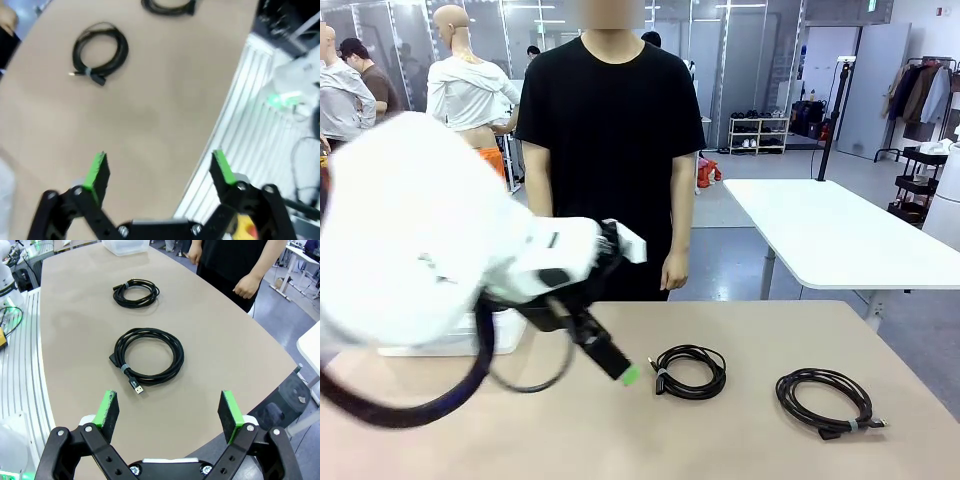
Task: Organize and store the cables.
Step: Place the USB Extension Cable into the Organizing box.
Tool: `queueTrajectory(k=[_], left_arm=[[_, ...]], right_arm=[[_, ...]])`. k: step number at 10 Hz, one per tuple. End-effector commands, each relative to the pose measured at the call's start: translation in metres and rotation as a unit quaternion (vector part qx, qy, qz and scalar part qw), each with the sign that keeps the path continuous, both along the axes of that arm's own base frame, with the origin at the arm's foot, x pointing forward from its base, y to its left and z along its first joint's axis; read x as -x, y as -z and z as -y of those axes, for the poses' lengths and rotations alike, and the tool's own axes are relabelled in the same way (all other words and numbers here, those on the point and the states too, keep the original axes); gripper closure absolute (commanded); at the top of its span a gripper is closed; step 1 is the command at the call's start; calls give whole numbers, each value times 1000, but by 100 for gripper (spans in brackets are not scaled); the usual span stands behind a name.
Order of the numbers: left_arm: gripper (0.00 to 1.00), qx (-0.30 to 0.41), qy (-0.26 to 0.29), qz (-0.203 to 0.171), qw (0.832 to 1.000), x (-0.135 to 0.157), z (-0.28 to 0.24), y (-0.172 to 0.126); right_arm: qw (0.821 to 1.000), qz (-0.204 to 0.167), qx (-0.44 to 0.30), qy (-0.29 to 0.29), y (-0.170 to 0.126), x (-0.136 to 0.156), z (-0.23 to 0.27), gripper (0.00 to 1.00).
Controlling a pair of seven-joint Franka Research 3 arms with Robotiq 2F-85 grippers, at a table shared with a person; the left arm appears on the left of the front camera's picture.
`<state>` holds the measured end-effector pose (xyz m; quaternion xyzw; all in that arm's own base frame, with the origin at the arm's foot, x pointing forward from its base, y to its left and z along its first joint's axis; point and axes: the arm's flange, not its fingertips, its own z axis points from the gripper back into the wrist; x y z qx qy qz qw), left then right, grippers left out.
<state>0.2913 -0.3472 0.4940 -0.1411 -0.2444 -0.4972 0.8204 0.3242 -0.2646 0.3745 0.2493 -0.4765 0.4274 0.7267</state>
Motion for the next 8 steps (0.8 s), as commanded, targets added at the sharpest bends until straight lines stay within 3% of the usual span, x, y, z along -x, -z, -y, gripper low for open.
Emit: queueTrajectory(k=[1, 5, 8], left_arm=[[0, -51, -29, -20, 998, -54, 47, 6], [0, -86, -85, -37, 992, -101, 105, 41], [0, -96, -122, -41, 987, -108, 109, 51]], right_arm=[[1000, -7, -4, 13, -3, 0, -2, 0], [1000, -7, -4, 13, -3, 0, -2, 0], [1000, -7, -4, 13, -3, 0, -2, 0]])
